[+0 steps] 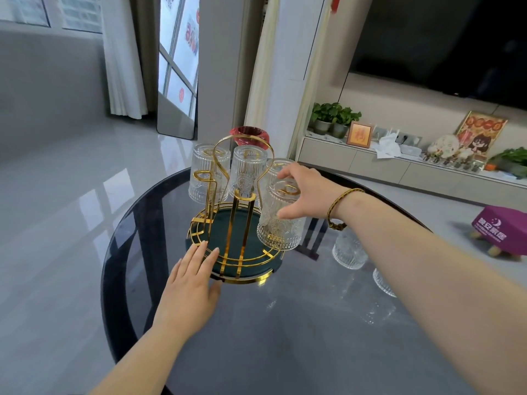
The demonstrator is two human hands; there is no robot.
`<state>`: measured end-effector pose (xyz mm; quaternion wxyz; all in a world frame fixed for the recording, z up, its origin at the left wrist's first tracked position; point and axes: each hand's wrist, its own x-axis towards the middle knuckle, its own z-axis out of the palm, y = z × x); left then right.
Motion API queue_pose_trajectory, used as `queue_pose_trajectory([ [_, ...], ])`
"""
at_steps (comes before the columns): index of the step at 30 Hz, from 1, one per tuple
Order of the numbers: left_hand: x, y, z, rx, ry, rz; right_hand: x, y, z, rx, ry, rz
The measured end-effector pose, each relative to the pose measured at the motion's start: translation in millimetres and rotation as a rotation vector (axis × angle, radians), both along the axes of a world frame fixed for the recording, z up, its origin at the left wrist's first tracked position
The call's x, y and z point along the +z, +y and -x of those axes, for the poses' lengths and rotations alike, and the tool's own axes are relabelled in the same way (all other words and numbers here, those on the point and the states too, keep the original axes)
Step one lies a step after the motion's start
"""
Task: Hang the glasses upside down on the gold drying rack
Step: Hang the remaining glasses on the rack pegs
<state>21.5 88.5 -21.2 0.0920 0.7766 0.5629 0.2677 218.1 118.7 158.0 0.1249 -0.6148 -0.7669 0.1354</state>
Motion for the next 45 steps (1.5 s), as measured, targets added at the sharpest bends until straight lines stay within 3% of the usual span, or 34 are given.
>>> queue_pose_trajectory([
  [15,15,-22,-4,-0.053,0.03,-0.016,-2,-45,-36,-0.036,0.074,-0.194],
  [22,26,-50,-58,-0.226,-0.039,-0.04,-28,-105,-76,-0.183,0.22,-0.539],
  [26,19,-48,-93,-0.277,0.032,0.04,-67,-135,-107,-0.378,0.3,-0.654],
  [29,11,-46,-108,-0.273,0.097,0.089,-94,-146,-131,-0.648,0.537,-0.736],
  [31,7,-45,-113,-0.269,0.146,0.099,-111,-146,-146,-0.794,0.677,-0.689],
  [33,4,-44,-113,-0.261,0.18,0.105,-125,-140,-159,-0.873,0.701,-0.549],
  [37,2,-44,-114,-0.243,0.206,0.107,-141,-120,-167,-0.866,0.767,-0.297],
  [41,2,-45,-114,-0.247,0.208,0.11,-155,-104,-165,-0.898,0.885,-0.261],
  [45,1,-43,-114,-0.24,0.197,0.123,-162,-96,-162,-0.987,0.807,-0.249],
])
